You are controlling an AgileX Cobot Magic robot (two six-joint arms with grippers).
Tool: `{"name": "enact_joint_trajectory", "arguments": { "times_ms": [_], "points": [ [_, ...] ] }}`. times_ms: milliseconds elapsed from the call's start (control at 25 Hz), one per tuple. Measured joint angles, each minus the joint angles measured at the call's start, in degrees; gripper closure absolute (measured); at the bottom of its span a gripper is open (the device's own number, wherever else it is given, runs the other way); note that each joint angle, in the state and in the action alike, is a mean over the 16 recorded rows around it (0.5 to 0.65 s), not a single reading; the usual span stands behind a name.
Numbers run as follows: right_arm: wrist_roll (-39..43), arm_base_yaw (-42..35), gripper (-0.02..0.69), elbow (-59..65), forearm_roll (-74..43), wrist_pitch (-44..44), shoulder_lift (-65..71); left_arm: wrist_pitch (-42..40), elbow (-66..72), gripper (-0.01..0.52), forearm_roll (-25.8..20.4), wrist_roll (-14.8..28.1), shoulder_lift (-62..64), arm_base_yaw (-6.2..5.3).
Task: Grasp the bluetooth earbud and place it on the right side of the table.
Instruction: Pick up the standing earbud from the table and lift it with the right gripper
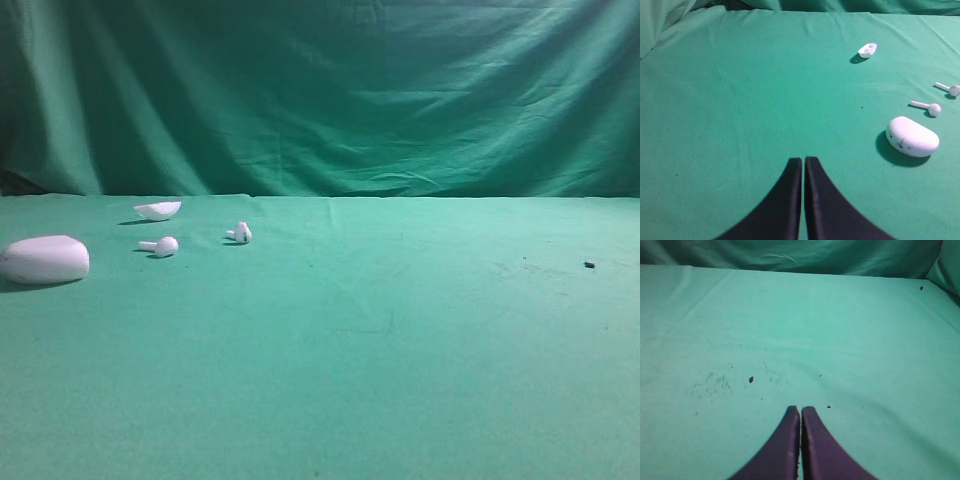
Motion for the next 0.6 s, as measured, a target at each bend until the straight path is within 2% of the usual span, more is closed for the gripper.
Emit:
{"name": "enact_joint_trajectory", "arguments": {
  "times_ms": [600],
  "points": [
    [0.01,0.00,0.665,0.00,0.03,-0.12,0.00,0.00,0.00,0.514,0.00,0.00,0.00,0.00]
  ]
}}
